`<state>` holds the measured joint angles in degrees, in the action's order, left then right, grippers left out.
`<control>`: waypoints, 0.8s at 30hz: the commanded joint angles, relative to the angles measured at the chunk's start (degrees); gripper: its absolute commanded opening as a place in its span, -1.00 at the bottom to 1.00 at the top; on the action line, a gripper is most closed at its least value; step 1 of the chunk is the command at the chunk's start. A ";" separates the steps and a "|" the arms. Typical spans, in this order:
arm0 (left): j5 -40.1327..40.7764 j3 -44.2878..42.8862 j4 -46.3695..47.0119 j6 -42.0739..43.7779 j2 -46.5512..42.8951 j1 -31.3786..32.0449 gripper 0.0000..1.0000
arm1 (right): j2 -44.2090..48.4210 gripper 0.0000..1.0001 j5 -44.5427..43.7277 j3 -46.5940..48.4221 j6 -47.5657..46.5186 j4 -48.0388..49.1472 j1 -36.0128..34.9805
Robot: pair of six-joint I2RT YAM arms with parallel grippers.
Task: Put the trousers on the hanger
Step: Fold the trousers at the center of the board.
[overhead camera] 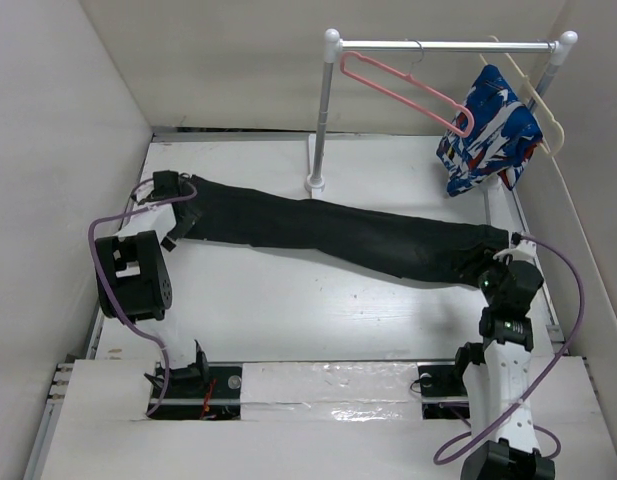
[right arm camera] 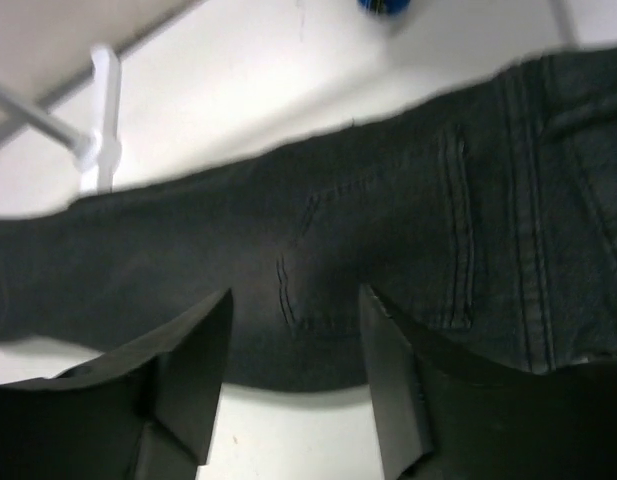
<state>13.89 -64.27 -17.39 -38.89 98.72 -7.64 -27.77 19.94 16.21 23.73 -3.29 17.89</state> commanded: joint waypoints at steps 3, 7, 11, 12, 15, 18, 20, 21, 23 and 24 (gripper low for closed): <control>-4.66 3.37 2.44 -2.94 -0.99 -3.70 0.54 | 0.87 0.37 6.94 -1.53 -3.51 -1.99 -0.22; -6.77 1.61 3.50 -3.20 2.61 -3.70 0.55 | 0.79 0.38 8.88 -2.58 -3.77 -0.67 -0.22; -10.54 1.34 7.19 -3.29 5.08 -3.70 0.58 | 0.35 0.38 8.26 -3.02 -4.92 -0.41 -0.22; -10.90 1.25 8.06 -3.47 5.69 -3.70 0.58 | 0.26 0.39 8.44 -3.20 -5.00 -0.23 -0.22; -11.60 0.99 9.56 -3.99 7.54 -3.70 0.57 | -0.97 0.39 8.53 -3.64 -4.74 1.62 -0.22; -10.29 -0.24 9.65 -4.09 8.77 -3.17 0.54 | -2.73 0.39 8.62 -3.81 -4.83 2.67 -0.22; -8.98 -1.90 8.69 -4.52 9.82 -2.04 0.47 | -3.69 0.39 8.53 -3.73 -4.66 2.67 -0.22; -8.36 -2.52 7.82 -4.52 10.26 -2.03 0.36 | -3.96 0.38 8.53 -3.64 -4.65 4.59 -0.22; -6.69 -3.84 7.28 -4.35 11.14 -1.15 0.09 | -4.22 0.38 8.27 -3.11 -4.74 4.61 -0.22; -6.51 -4.02 6.84 -4.35 11.41 -0.63 -0.38 | -4.22 0.38 8.27 -2.85 -4.74 4.52 -0.22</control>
<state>7.05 -67.72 -6.98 -42.81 107.53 -9.72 -32.21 27.49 12.45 19.84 -3.07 17.89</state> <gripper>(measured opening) 0.395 0.690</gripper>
